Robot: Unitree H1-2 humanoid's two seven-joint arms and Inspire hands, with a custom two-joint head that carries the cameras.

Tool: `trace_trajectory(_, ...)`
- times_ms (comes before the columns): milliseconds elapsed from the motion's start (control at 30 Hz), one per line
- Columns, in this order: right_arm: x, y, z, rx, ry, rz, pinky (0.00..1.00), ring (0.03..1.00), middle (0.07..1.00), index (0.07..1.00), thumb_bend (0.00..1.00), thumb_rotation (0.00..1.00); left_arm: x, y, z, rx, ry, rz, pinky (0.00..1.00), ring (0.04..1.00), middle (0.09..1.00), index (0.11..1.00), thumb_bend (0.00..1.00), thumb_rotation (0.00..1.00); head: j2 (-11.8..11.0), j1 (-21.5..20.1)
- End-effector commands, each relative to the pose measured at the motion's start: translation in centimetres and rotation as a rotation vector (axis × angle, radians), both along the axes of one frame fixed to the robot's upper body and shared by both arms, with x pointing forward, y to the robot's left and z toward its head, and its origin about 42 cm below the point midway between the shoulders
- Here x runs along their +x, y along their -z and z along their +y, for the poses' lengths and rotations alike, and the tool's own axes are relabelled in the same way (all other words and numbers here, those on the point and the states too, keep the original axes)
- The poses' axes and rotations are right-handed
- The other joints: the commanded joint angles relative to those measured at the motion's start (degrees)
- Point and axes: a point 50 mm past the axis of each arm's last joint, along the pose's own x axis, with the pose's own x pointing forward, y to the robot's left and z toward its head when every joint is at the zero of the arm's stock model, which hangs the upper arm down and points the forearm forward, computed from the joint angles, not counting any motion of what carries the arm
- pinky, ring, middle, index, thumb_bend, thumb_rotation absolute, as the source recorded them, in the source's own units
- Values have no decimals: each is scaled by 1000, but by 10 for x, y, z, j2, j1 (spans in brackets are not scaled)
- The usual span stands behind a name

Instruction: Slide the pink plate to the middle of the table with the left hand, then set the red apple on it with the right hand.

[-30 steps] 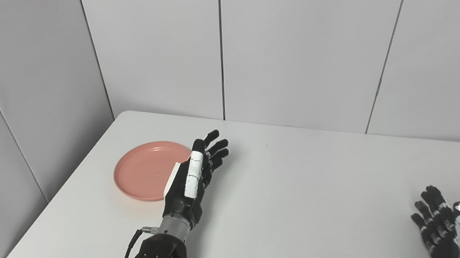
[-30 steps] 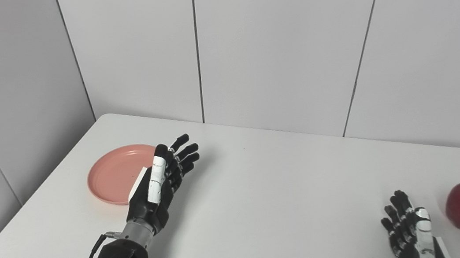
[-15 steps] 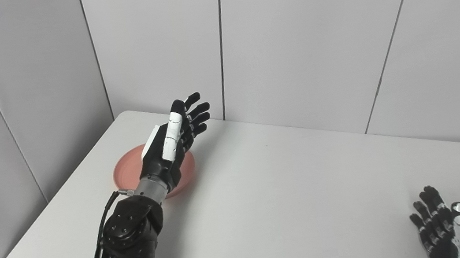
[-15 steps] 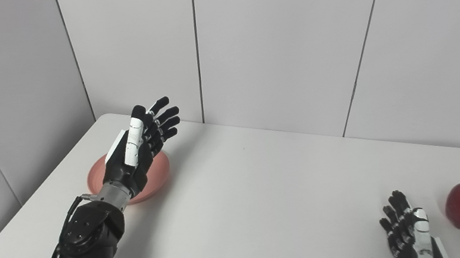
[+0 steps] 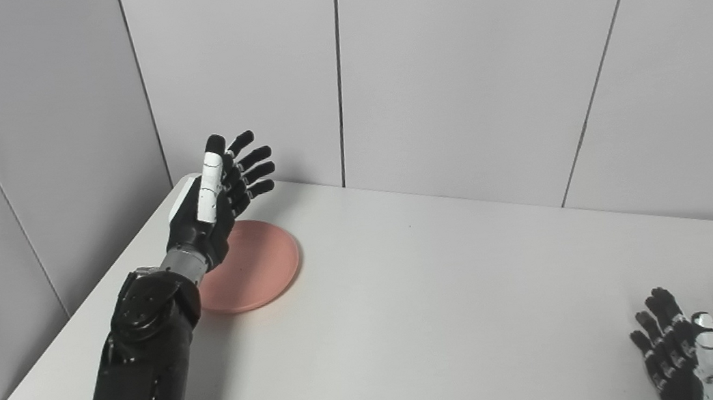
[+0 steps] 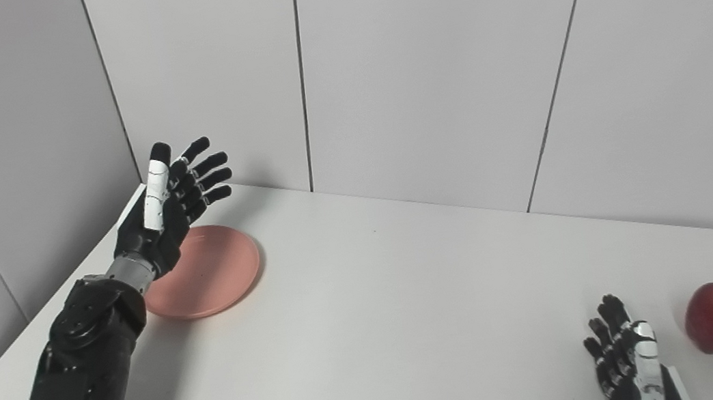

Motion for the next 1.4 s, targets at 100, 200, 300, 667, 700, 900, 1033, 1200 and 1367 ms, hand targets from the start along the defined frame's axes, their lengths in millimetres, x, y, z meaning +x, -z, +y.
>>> trace_trajectory(100, -13, 21, 9, 29, -6, 58, 1000, 1000, 999, 968, 749, 988, 22, -36, 16, 50, -42, -115, 838, 870, 853, 908, 981, 1000, -1, -1)
trace_trajectory(200, -13, 22, 9, 31, -4, 57, 1000, 1000, 996, 966, 743, 989, 28, -33, 25, 54, -61, -116, 862, 879, 854, 907, 973, 1000, -1, -1)
trace_trajectory(300, -13, 21, 8, 29, -5, 58, 1000, 1000, 997, 968, 748, 986, 35, -31, 36, 48, -65, -121, 852, 869, 860, 889, 954, 1000, 0, -1)
trace_trajectory(667, -14, 21, 7, 30, -1, 59, 1000, 1000, 995, 965, 755, 976, 50, -28, 60, 77, -118, -97, 835, 886, 872, 884, 942, 989, 2, -1)
trace_trajectory(700, -14, 21, 7, 29, -2, 58, 1000, 1000, 992, 961, 758, 978, 51, -28, 63, 82, -122, -91, 837, 886, 871, 885, 940, 985, 2, -2)
trace_trajectory(900, -14, 21, 5, 27, -2, 60, 1000, 1000, 996, 962, 761, 973, 55, -27, 75, 87, -148, -55, 865, 886, 876, 903, 943, 973, 3, 1)
trace_trajectory(1033, -15, 21, 4, 26, -2, 59, 1000, 1000, 993, 961, 753, 973, 55, -23, 83, 97, -154, -40, 857, 885, 880, 911, 933, 979, 5, 0)
trace_trajectory(1200, -14, 22, 2, 27, -2, 63, 1000, 1000, 987, 955, 758, 968, 59, -9, 95, 83, -170, -8, 841, 875, 873, 907, 906, 980, 6, 0)
trace_trajectory(1367, -14, 22, 2, 24, -4, 63, 1000, 1000, 993, 965, 754, 968, 60, -1, 103, 81, -175, 2, 854, 898, 903, 930, 930, 991, 6, 0)
